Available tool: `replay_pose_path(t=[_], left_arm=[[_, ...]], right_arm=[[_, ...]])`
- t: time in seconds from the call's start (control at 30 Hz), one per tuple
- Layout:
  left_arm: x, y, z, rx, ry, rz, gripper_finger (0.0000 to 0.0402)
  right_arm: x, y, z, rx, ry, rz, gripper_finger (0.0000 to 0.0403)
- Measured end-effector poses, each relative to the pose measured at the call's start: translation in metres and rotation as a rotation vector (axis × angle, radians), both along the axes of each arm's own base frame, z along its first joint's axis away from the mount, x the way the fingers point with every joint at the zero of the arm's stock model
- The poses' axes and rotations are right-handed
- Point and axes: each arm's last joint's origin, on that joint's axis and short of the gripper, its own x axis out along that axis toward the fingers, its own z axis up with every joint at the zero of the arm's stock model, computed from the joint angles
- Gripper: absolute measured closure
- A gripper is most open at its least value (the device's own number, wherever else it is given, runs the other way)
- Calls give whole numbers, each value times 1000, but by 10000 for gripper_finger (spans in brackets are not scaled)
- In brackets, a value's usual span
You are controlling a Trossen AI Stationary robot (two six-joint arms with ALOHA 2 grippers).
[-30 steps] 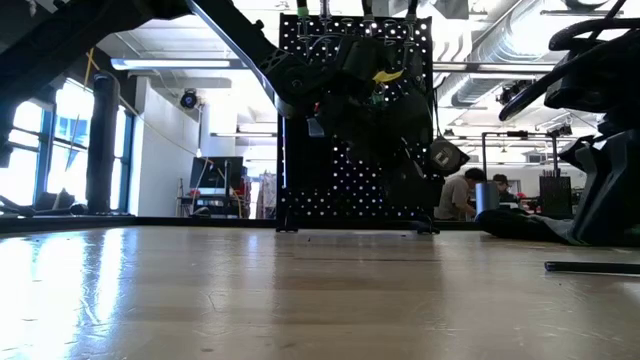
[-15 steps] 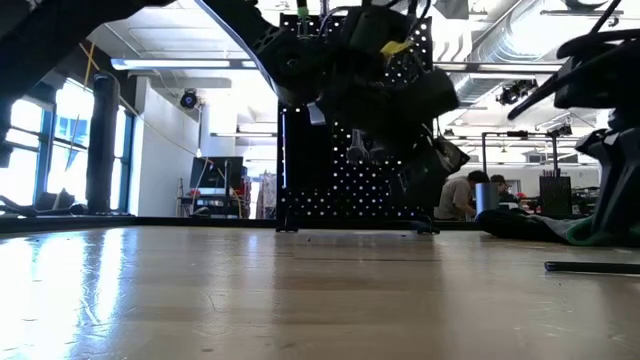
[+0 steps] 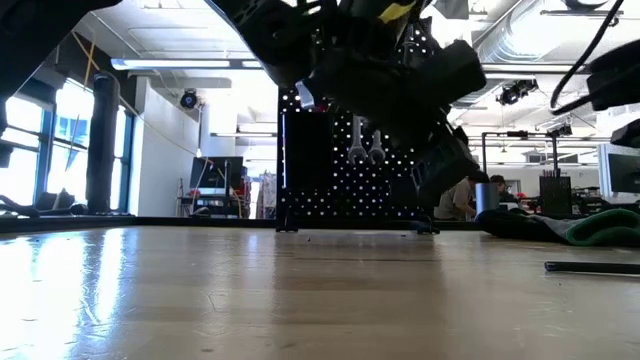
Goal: Hang tools onto peg board
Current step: Put the silver socket on the right black bin on the peg board
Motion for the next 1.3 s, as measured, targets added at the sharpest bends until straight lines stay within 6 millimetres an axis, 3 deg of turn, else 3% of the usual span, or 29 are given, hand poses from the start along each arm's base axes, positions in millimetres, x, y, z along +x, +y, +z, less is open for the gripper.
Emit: replay_pose_path(t=[0.37, 0.6, 0.9, 1.3], left_arm=[[-8, -36, -11, -219, 72, -148, 266], [-9, -39, -13, -307, 85, -182, 268], [-11, -39, -16, -327, 117, -172, 268], [-11, -38, -16, -335, 116, -167, 268]], right_arm=[[-13, -3, 0, -49, 116, 141, 283], [-13, -3, -1, -46, 107, 149, 283], [-20, -7, -19, -9, 146, 127, 283], [-20, -9, -20, -36, 131, 122, 297]])
